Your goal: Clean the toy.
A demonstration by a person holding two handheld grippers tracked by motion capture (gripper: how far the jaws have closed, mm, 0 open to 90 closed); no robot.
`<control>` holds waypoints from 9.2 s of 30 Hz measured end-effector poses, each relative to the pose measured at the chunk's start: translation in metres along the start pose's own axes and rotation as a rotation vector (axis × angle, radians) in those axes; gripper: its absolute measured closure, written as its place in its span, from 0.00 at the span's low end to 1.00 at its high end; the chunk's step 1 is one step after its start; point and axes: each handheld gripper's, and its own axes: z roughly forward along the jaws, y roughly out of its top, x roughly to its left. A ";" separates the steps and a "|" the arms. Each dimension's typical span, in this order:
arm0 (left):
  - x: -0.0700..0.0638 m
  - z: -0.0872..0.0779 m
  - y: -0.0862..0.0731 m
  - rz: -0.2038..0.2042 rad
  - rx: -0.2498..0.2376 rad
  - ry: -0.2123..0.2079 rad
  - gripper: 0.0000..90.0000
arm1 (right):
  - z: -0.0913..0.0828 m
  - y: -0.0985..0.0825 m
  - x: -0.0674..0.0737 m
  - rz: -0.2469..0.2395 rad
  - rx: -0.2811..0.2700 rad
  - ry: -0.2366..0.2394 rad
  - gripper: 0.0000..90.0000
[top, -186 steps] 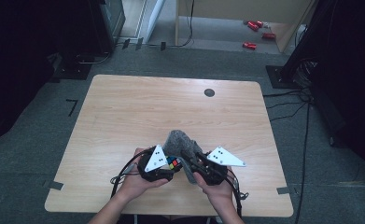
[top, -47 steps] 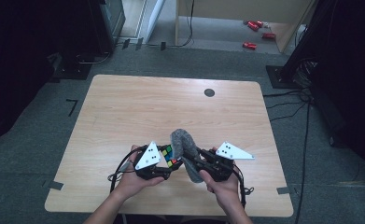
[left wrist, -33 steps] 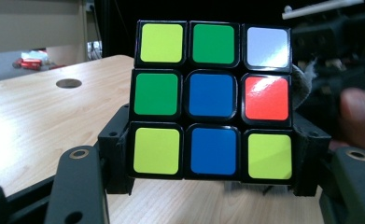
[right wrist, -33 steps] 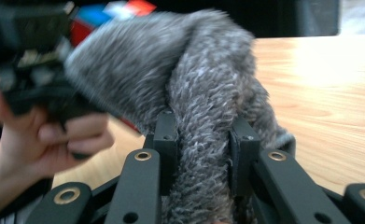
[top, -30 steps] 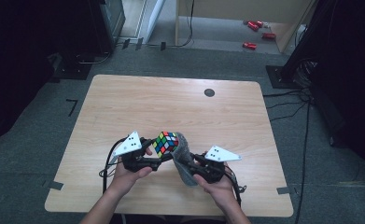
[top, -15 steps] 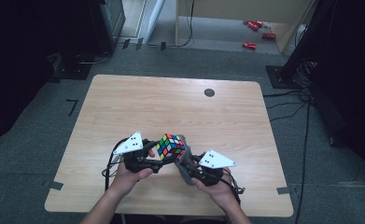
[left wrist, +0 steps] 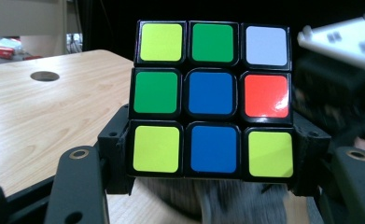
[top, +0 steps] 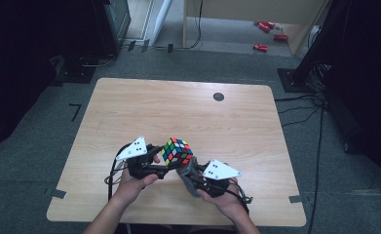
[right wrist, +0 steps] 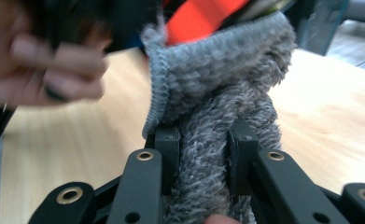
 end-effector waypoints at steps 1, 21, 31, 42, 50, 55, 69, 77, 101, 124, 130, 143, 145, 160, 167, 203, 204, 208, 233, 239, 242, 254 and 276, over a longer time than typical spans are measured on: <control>0.001 -0.001 0.000 0.000 0.004 0.003 0.38 | 0.002 -0.001 0.003 -0.016 0.007 -0.008 0.80; -0.001 0.003 -0.002 0.003 0.019 0.006 0.38 | -0.010 0.006 -0.009 0.060 -0.064 -0.068 0.80; 0.001 0.001 -0.002 -0.024 -0.001 0.011 0.38 | 0.009 -0.001 0.012 0.014 0.006 -0.011 0.80; 0.002 0.002 -0.003 -0.018 0.016 0.018 0.38 | 0.001 0.001 0.000 0.070 -0.022 -0.029 0.80; 0.002 0.003 -0.005 -0.013 0.029 0.025 0.38 | -0.006 0.004 -0.005 0.058 -0.040 -0.063 0.80; 0.003 0.003 -0.005 -0.021 0.030 0.031 0.38 | -0.001 0.002 0.002 0.036 -0.019 -0.063 0.79; 0.004 0.002 -0.005 -0.017 0.031 0.027 0.38 | 0.000 0.001 0.004 0.041 -0.028 -0.082 0.79; 0.005 -0.001 -0.004 -0.021 0.026 0.032 0.38 | -0.002 0.003 0.003 0.039 -0.040 -0.080 0.79; 0.006 -0.001 -0.005 -0.034 0.025 0.021 0.38 | 0.006 -0.001 0.011 0.003 -0.006 -0.059 0.77; 0.008 -0.001 -0.007 -0.061 0.017 -0.016 0.38 | -0.005 0.002 -0.004 0.094 -0.051 -0.061 0.77; 0.010 -0.002 -0.007 -0.070 0.016 -0.016 0.38 | 0.008 -0.001 0.016 0.003 0.008 0.016 0.77; 0.010 -0.002 -0.008 -0.076 0.013 -0.025 0.38 | 0.007 -0.001 0.013 0.052 -0.012 -0.010 0.78; 0.013 -0.004 -0.008 -0.080 0.011 -0.020 0.38 | 0.012 -0.002 0.022 0.006 0.006 0.015 0.78; 0.015 -0.004 -0.008 -0.086 0.011 -0.001 0.38 | 0.010 0.001 0.021 -0.025 0.021 0.019 0.77; 0.020 -0.009 -0.007 -0.080 0.009 0.038 0.38 | -0.026 0.009 -0.031 0.187 -0.032 -0.202 0.77; 0.038 -0.013 -0.011 -0.160 0.054 0.189 0.38 | -0.061 -0.051 -0.130 0.428 0.202 -0.439 0.39; 0.038 -0.013 -0.010 -0.162 0.054 0.192 0.38 | -0.063 -0.050 -0.131 0.427 0.200 -0.436 0.36; 0.038 -0.013 -0.010 -0.164 0.056 0.198 0.38 | -0.070 -0.045 -0.132 0.414 0.171 -0.439 0.28; 0.022 0.000 -0.001 -0.175 0.087 0.151 0.38 | -0.027 0.004 -0.047 0.110 -0.080 -0.109 0.23; 0.019 0.006 -0.001 -0.192 0.099 0.123 0.38 | -0.012 0.000 -0.030 0.037 -0.072 -0.074 0.22; 0.015 0.010 -0.001 -0.191 0.113 0.106 0.38 | -0.008 0.000 -0.024 0.012 -0.071 -0.072 0.21; 0.006 0.023 -0.003 -0.241 0.158 0.044 0.38 | 0.003 -0.002 -0.007 -0.077 -0.078 -0.084 0.19; 0.005 0.029 -0.003 -0.255 0.172 -0.032 0.26 | 0.004 -0.009 -0.006 -0.114 -0.075 -0.186 0.39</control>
